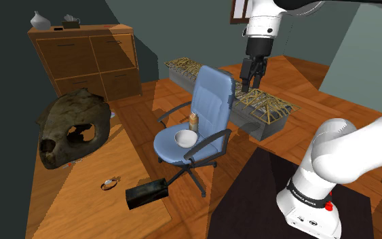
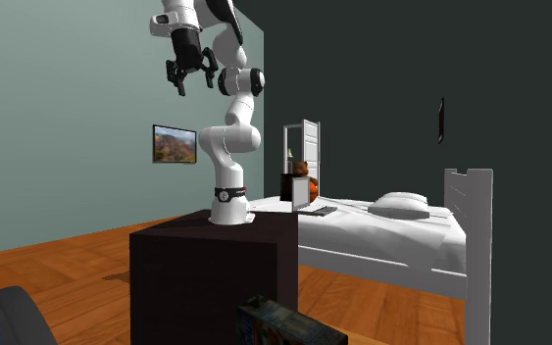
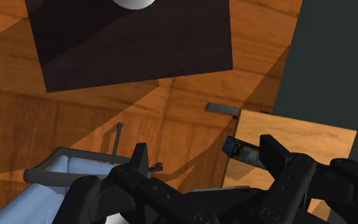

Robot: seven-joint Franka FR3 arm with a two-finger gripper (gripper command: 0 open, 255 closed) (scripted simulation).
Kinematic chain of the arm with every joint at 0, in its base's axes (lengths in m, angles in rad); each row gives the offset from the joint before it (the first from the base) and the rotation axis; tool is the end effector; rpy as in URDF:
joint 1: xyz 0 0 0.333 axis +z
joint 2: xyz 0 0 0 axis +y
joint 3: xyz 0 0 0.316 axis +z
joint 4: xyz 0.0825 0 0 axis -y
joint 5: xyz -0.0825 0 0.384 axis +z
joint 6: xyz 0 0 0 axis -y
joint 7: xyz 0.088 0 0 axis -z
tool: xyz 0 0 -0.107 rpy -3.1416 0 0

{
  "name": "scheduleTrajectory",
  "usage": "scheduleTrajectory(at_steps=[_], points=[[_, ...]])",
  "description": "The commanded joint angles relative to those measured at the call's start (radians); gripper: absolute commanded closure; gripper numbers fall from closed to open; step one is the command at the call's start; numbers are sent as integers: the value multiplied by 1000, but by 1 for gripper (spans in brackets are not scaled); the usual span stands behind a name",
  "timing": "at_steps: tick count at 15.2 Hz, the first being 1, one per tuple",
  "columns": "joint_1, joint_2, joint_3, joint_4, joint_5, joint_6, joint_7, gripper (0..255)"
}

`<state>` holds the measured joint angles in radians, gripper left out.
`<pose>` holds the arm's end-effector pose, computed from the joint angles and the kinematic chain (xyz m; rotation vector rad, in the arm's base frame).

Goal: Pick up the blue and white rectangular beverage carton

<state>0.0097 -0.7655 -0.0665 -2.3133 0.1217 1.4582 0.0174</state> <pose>0.3007 -0.0095 0.5958 -2.9695 0.0674 0.1321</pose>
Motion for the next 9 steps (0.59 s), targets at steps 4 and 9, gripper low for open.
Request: scheduleTrajectory(at_steps=[4,9], points=[[28,63,15,-34,4,99,-41,0],[73,188,42,-64,12,261,-106,0]])
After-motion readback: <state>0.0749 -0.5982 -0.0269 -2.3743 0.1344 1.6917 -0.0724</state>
